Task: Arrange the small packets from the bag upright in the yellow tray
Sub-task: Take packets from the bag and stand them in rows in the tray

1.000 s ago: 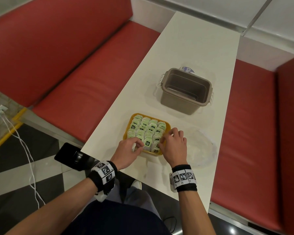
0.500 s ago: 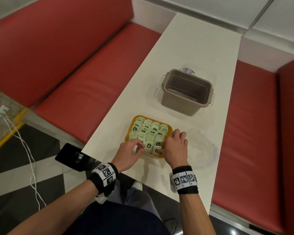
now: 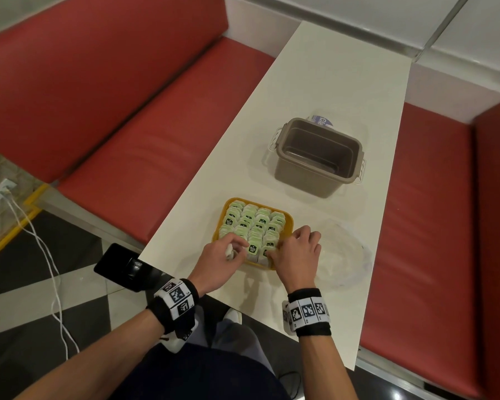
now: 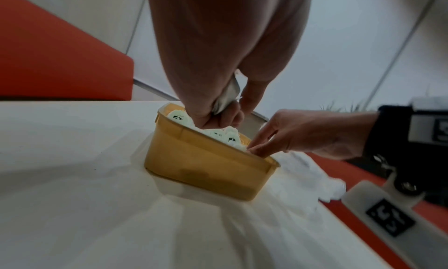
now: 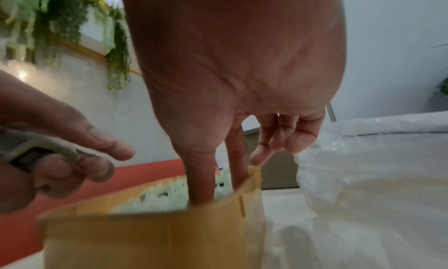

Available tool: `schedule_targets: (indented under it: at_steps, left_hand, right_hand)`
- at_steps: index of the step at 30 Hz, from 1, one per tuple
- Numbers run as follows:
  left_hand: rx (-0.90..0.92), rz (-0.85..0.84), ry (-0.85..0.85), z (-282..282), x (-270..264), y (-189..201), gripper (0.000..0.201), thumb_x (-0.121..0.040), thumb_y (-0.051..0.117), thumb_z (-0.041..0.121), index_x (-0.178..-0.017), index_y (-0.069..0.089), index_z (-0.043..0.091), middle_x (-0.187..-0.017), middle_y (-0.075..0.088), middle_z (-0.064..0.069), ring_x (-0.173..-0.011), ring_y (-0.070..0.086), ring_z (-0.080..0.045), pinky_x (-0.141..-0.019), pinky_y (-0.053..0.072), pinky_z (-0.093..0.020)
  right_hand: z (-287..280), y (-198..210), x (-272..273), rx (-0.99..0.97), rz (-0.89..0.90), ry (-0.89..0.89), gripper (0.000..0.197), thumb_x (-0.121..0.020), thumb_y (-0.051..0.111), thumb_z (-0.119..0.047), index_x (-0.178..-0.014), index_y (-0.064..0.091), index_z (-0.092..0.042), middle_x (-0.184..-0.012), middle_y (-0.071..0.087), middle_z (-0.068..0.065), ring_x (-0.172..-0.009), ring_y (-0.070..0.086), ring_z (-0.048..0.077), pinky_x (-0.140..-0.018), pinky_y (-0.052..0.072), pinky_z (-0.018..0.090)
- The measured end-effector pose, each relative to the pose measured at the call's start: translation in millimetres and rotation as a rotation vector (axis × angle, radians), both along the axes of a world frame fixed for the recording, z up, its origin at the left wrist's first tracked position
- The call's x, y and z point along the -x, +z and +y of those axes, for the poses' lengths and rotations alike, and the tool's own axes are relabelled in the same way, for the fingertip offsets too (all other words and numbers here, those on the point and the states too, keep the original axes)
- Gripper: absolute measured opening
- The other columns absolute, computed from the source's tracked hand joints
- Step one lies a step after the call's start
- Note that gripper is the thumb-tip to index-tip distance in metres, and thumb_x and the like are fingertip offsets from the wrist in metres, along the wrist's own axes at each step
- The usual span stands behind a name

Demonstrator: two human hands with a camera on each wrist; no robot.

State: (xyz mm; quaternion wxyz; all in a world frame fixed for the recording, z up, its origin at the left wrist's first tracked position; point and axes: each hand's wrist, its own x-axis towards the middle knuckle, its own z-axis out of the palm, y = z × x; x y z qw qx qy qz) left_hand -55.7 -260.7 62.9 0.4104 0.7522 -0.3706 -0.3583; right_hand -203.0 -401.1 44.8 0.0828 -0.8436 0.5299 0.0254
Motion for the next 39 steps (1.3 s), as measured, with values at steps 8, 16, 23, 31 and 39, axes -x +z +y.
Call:
schedule_targets:
  at_steps: [8, 16, 23, 31, 39]
  left_hand:
    - [0.148, 1.028, 0.323, -14, -6, 27, 0.041, -0.087, 0.051, 0.001, -0.126, 0.062, 0.002, -0.093, 0.061, -0.014, -0.079, 0.057, -0.021, -0.070, 0.046, -0.035]
    - [0.213, 1.107, 0.373, -19, -12, 43, 0.033, -0.105, 0.045, -0.002, -0.132, 0.063, 0.004, -0.112, 0.071, -0.017, -0.094, 0.071, -0.026, -0.082, 0.058, -0.039]
    - [0.230, 0.974, 0.364, -17, -8, 43, 0.036, -0.115, 0.045, 0.023, -0.136, 0.062, 0.000, -0.127, 0.071, -0.012, -0.112, 0.068, -0.022, -0.092, 0.057, -0.034]
    - [0.209, 0.872, 0.275, -14, -7, 42, 0.041, -0.109, 0.059, 0.033, -0.137, 0.066, 0.004, -0.136, 0.071, -0.016, -0.114, 0.068, -0.022, -0.091, 0.051, -0.037]
    - [0.259, 0.653, 0.269, -17, -11, 32, 0.027, -0.100, 0.075, 0.020, -0.114, 0.067, -0.001, -0.095, 0.074, 0.002, -0.089, 0.069, -0.010, -0.068, 0.042, -0.030]
  right_hand:
    - [16, 61, -2, -0.309, -0.743, 0.102, 0.011, -0.102, 0.075, -0.040, -0.108, 0.072, -0.032, -0.101, 0.065, -0.014, -0.090, 0.064, 0.008, -0.078, 0.054, 0.028]
    - [50, 77, -14, -0.483, -0.841, 0.264, 0.039, -0.086, 0.092, -0.036, -0.101, 0.057, -0.028, -0.091, 0.060, -0.009, -0.080, 0.059, 0.016, -0.067, 0.049, 0.021]
    - [43, 64, -18, -0.505, -0.940, 0.071, 0.014, -0.099, 0.080, -0.023, -0.106, 0.068, -0.025, -0.095, 0.074, -0.018, -0.087, 0.071, 0.007, -0.070, 0.057, 0.020]
    - [42, 64, -16, -0.645, -1.116, -0.191, 0.012, -0.101, 0.078, -0.032, -0.107, 0.074, -0.023, -0.093, 0.081, 0.002, -0.086, 0.079, 0.024, -0.082, 0.066, 0.054]
    - [38, 70, -18, -0.431, -1.066, -0.136, 0.013, -0.097, 0.082, -0.036, -0.105, 0.071, -0.034, -0.099, 0.074, -0.011, -0.086, 0.073, 0.008, -0.076, 0.059, 0.023]
